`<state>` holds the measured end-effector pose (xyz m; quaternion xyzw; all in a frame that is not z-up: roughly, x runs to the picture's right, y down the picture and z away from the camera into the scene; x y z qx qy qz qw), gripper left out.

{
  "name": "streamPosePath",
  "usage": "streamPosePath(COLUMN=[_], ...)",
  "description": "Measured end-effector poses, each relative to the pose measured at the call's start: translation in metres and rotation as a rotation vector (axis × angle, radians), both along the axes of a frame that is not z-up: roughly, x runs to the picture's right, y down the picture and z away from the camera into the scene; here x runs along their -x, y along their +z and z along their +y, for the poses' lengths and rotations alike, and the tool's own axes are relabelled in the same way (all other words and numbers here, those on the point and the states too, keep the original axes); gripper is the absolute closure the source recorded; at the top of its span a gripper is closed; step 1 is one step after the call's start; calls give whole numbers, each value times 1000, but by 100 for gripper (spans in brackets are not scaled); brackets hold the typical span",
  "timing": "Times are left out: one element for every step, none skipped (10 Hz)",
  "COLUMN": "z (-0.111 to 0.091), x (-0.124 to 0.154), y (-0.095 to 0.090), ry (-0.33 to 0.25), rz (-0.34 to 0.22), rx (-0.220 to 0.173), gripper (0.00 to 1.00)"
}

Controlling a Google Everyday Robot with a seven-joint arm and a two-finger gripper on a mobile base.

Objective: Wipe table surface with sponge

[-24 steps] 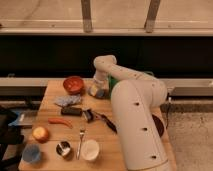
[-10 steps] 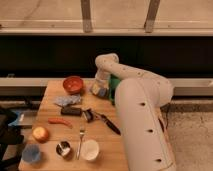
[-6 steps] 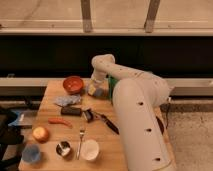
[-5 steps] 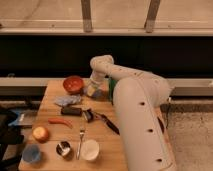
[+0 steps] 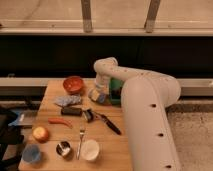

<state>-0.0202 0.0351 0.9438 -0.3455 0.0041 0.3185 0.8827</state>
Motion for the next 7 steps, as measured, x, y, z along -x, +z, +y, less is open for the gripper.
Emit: streamPosePath(z=[-4,-10,-18,-25,-32,-37,-39], x=[-5,-5,0,6,17,30,34], y=[7,13,22,29,36,40,42], ry=[2,1,-7,-14,-23,-24,-24], rz=[16,18,16,9,-7,-31,-44], rx=[3,-3,-10,-17,-23,-26,-26], gripper=[100,100,100,100,100,100,100])
